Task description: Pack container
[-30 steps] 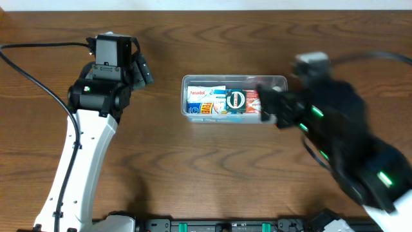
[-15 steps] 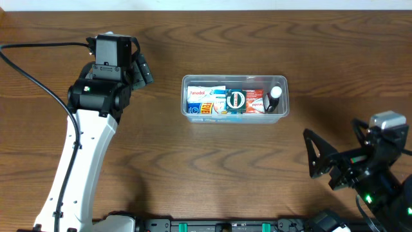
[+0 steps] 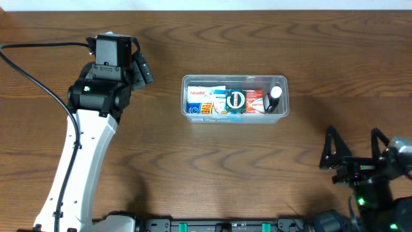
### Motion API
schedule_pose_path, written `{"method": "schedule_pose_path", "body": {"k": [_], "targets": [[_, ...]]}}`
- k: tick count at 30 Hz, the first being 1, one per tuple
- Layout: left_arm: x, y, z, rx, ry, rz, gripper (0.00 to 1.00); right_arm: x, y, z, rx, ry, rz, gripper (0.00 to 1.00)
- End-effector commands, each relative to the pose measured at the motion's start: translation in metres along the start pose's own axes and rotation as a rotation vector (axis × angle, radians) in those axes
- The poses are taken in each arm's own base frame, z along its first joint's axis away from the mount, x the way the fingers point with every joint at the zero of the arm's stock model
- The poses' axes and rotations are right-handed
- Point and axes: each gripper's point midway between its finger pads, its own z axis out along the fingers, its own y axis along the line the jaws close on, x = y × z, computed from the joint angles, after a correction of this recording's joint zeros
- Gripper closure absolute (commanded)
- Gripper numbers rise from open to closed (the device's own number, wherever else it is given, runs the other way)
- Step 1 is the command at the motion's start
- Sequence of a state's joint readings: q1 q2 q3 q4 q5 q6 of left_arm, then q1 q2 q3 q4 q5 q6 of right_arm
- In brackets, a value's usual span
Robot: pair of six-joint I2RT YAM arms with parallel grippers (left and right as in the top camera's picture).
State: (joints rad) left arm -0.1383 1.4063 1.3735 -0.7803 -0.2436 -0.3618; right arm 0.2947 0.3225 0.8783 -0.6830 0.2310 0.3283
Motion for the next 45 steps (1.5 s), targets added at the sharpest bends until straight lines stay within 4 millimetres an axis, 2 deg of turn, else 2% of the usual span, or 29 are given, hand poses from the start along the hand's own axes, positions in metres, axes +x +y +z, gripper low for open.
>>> {"method": "schedule_pose_path", "body": {"k": [1,6,11,16,19,29,34,45], "targets": [[-0.004,0.003,0.000,-0.015,-0.010,0.006,0.02,0.027,-0.012,0.015,0.015,-0.051,0.004,0.01],[-0.004,0.003,0.000,-0.015,-0.010,0.006,0.02,0.047,-0.020,0.042,-0.016,-0.209,0.036,0.01],[-0.004,0.003,0.000,-0.015,-0.010,0.006,0.02,0.078,-0.026,0.059,-0.063,-0.276,0.039,0.01],[-0.004,0.003,0.000,-0.015,-0.010,0.005,0.02,0.105,-0.039,0.066,-0.043,-0.275,0.037,0.01],[-0.004,0.003,0.000,-0.015,-0.010,0.006,0.02,0.114,-0.045,0.068,-0.026,-0.270,0.034,0.01],[-0.004,0.003,0.000,-0.015,-0.010,0.006,0.02,0.156,-0.059,0.078,0.029,-0.124,-0.057,0.01],[-0.004,0.003,0.000,-0.015,-0.010,0.006,0.02,0.171,-0.058,0.079,0.010,-0.060,-0.064,0.01],[-0.004,0.003,0.000,-0.015,-0.010,0.006,0.02,0.171,-0.058,0.080,0.010,-0.061,-0.064,0.01]]}}
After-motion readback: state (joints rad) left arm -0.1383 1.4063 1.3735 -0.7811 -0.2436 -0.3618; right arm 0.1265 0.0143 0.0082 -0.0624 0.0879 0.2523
